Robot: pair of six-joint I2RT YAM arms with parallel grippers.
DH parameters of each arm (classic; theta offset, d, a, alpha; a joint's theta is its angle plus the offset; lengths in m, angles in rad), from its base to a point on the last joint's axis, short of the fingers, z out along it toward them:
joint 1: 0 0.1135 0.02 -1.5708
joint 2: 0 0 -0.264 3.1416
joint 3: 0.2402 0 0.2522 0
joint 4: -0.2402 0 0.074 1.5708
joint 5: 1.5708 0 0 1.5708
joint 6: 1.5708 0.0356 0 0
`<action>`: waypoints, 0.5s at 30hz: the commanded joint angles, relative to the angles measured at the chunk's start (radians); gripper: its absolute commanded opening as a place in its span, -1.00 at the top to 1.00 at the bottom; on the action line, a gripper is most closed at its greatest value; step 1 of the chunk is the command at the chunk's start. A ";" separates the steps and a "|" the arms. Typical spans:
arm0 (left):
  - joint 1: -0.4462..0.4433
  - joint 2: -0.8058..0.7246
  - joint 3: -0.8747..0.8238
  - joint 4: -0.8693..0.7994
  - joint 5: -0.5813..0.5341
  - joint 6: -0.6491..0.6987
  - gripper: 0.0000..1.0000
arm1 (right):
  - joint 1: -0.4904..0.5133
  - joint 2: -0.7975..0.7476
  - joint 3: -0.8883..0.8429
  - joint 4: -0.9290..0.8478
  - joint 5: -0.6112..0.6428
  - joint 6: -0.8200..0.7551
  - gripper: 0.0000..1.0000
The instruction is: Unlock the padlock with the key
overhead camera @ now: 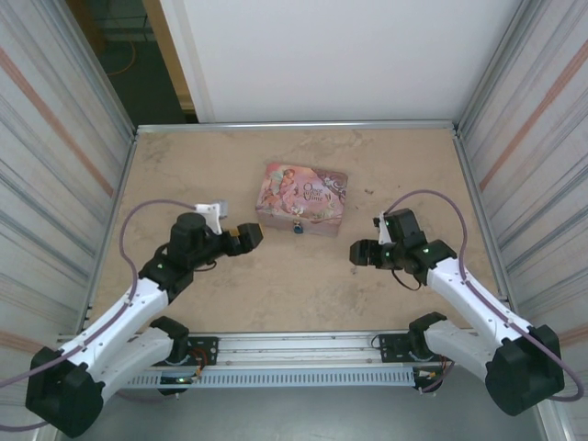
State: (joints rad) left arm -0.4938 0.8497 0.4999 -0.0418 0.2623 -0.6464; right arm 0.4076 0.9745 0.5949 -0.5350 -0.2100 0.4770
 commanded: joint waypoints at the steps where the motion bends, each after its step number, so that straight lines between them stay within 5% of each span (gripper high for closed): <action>1: -0.038 -0.017 -0.053 0.023 -0.050 -0.074 -0.97 | 0.005 0.002 -0.063 0.003 -0.035 0.082 -0.34; 15: -0.098 0.071 -0.054 0.081 -0.071 -0.085 -0.96 | 0.005 0.071 -0.200 0.281 -0.062 0.194 0.00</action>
State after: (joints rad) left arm -0.5842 0.9150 0.4335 0.0067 0.2081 -0.7235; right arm 0.4076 1.0275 0.4084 -0.3397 -0.2630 0.6231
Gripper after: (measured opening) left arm 0.981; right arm 0.508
